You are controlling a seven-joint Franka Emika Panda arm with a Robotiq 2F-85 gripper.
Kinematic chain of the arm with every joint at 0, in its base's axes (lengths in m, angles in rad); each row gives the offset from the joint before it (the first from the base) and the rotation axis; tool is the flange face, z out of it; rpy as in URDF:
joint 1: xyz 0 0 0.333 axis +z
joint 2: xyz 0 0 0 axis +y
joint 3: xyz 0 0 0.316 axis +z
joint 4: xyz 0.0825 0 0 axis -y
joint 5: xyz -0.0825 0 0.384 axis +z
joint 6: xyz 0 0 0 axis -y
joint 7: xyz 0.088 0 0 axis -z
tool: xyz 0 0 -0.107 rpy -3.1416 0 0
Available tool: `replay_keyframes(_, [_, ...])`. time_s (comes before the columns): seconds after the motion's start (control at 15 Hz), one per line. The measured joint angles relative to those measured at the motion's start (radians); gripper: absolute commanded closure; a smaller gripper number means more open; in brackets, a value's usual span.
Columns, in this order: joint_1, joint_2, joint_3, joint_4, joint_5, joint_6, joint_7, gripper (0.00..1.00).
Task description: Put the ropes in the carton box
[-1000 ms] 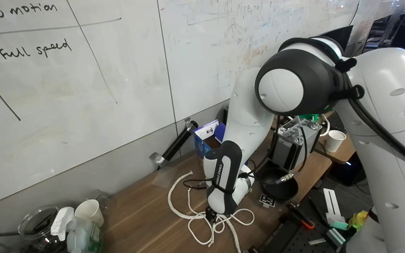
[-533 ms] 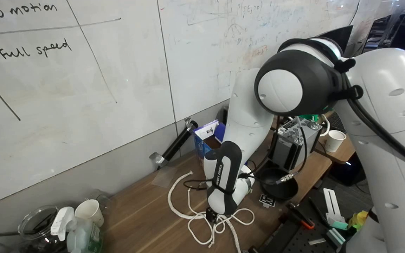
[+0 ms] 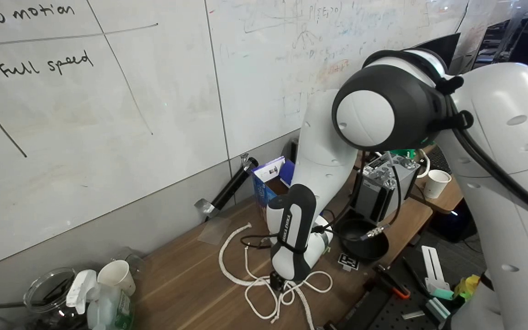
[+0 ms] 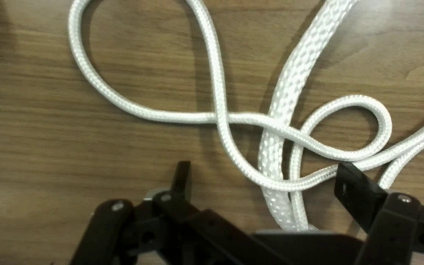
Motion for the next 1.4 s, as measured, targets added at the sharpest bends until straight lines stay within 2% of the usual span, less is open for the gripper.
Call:
replay_keyframes(0.33, [-0.003,0.0,0.0,-0.001,0.0,0.0,0.0,0.0])
replay_keyframes(0.4, [-0.003,0.0,0.0,-0.001,0.0,0.0,0.0,0.25])
replay_keyframes(0.47, [-0.003,0.0,0.0,-0.002,0.0,0.0,0.0,0.26])
replay_keyframes(0.53, [-0.003,0.0,0.0,-0.002,0.0,0.0,0.0,0.32])
replay_keyframes(0.93, [-0.007,-0.011,0.0,-0.003,0.0,-0.001,0.0,0.8])
replay_keyframes(1.07, [-0.007,-0.014,-0.002,-0.003,0.0,-0.005,0.0,0.92])
replay_keyframes(1.27, [-0.007,-0.017,-0.005,-0.003,0.0,-0.02,0.0,0.97])
replay_keyframes(1.4, [-0.004,-0.018,-0.01,-0.003,0.0,-0.033,0.0,0.94])
